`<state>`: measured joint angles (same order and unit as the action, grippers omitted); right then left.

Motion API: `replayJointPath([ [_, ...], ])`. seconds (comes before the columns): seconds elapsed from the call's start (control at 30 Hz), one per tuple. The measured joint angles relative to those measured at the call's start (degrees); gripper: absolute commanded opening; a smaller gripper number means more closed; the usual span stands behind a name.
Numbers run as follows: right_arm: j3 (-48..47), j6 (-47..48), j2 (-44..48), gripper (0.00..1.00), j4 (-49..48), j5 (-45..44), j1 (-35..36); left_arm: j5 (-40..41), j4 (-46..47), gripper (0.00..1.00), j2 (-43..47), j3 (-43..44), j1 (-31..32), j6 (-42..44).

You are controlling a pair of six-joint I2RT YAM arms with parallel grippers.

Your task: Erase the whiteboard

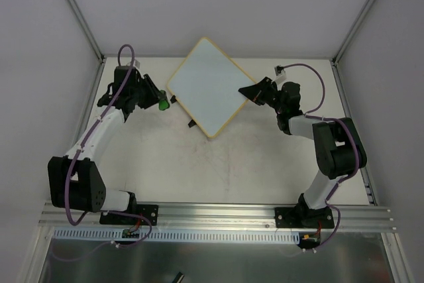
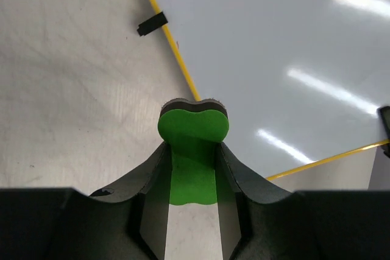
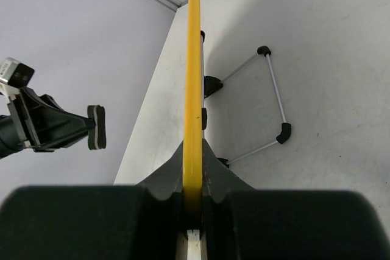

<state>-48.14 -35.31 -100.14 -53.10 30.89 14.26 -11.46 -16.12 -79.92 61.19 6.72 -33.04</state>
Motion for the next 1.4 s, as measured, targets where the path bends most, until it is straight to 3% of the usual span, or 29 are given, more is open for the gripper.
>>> replayJointPath([
  [0.13,0.0,0.04,0.0,0.0,0.0,0.0,0.0,-0.07,-0.09,0.0,0.07,2.34,-0.09,0.22],
  [0.43,0.0,0.22,0.0,0.0,-0.02,0.0,0.0,0.74,-1.42,0.0,-15.85,4.96,1.64,0.96],
  [0.67,0.0,0.24,0.0,0.0,-0.02,0.0,0.0,3.98,-1.7,0.0,-22.75,11.06,5.99,1.18],
  [0.93,0.0,0.26,0.0,0.0,-0.02,0.02,0.0,6.23,-1.64,0.0,-30.38,17.59,6.21,2.4],
  [1.4,0.0,1.18,0.0,0.0,-0.24,-0.28,0.0,9.25,-7.52,0.0,-37.13,26.16,6.36,4.17],
])
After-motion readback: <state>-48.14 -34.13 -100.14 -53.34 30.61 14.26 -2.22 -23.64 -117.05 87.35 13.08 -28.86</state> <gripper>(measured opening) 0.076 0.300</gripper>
